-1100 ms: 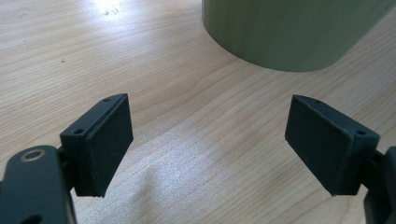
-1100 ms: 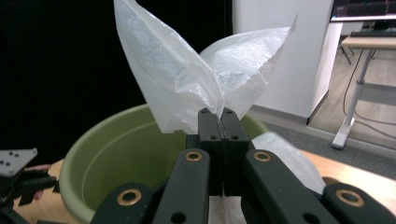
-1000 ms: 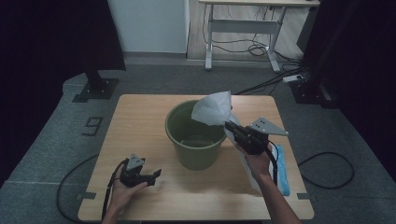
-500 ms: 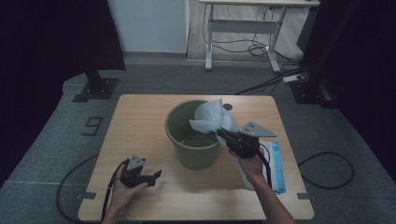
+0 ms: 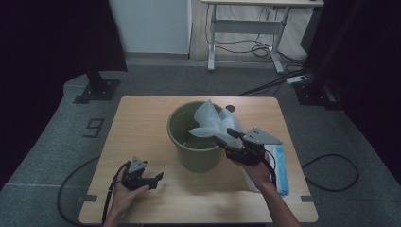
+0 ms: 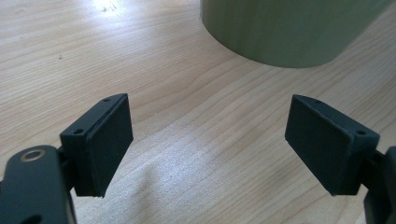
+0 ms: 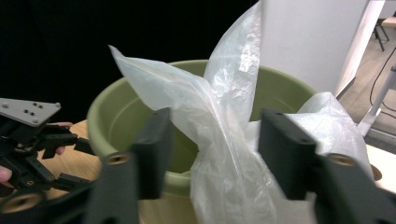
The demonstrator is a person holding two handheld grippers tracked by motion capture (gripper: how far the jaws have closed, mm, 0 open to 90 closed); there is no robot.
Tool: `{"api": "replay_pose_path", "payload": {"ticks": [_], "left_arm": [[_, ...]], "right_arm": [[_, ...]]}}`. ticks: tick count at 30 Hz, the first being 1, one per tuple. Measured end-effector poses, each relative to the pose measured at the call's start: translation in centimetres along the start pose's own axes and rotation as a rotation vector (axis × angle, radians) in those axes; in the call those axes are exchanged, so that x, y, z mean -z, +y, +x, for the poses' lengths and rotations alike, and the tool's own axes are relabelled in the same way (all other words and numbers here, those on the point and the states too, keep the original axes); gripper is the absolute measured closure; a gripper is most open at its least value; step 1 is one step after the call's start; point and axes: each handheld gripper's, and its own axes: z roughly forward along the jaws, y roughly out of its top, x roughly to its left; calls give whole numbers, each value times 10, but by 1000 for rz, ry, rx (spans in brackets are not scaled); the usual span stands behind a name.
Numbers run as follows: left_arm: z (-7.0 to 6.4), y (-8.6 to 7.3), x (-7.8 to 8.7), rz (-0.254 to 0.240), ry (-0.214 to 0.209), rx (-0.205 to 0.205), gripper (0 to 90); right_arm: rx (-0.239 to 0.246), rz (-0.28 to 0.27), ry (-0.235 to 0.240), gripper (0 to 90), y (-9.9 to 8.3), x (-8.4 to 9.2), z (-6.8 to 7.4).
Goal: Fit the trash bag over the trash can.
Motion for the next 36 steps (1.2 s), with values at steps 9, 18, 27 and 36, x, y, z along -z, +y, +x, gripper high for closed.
{"api": "replay_pose_path", "payload": {"ticks": [9, 18, 27, 36], "left_arm": [[0, 0, 0, 1, -2, -1, 152], [1, 0, -1, 2, 0, 1, 151], [3, 0, 1, -8, -6, 21, 151], [4, 0, 0, -4, -3, 24, 151]], "right_arm": [[-35, -8, -35, 281, -12, 25, -4], [-101, 21, -64, 246, -46, 41, -16], [-155, 111, -124, 223, -102, 49, -20], [-201, 152, -184, 277, -128, 52, -31]]}}
